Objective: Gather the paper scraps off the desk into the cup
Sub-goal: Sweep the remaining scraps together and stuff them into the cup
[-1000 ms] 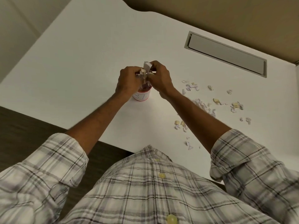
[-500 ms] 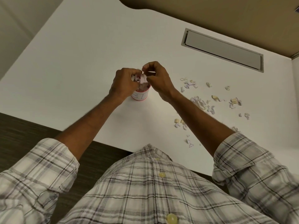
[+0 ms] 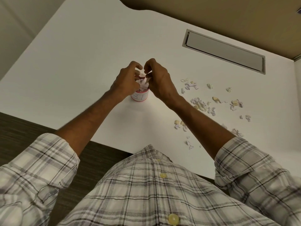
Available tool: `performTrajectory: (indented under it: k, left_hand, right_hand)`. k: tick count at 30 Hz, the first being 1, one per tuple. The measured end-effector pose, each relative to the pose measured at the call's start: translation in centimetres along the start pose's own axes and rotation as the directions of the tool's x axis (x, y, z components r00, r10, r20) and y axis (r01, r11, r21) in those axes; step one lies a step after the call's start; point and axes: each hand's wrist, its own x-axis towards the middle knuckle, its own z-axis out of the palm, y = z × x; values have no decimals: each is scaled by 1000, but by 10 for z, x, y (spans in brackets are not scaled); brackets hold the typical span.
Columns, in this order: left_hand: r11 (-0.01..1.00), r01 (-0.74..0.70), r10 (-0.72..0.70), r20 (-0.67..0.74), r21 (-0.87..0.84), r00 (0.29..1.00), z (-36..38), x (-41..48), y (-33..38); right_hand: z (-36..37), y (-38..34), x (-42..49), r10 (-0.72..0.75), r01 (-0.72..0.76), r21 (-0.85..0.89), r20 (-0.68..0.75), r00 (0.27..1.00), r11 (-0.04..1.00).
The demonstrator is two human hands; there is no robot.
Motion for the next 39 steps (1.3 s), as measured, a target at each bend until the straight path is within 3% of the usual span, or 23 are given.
performTrajectory:
  k: [8,16,20,24,28,31,39]
  left_hand:
    - [999,-21,23,32,-46,999,-1,2,-3]
    - [995,-91,86,-118,-33,989,4,-1,-10]
    - [984,-158,167,-123,76,978,6,-3,-4]
    - [979,-167,182,-143,115,973,9,-3,-6]
    - [984,-139,157,-170,110,973,7,0,-12]
    - [975,-149,177,-179,162,968,6,1,-19]
    - [890,-77,171,-174,448,970,13,14,-33]
  right_hand:
    - [1,4,2,-148,153,-50,98,984,987]
    - [-3,28,-3,-112,109,-152,-15,994,982]
    - [-1,39,-3,-34,52,-222,84,996,974]
    - [0,29,-8,-82,129,-244,193,978,961]
    - [11,36,-17,-226,296,-411,210,951,863]
    - [18,41,-23,-252,379,-522,298,921,764]
    - [23,40,-22,-294,425,-573,310,904,701]
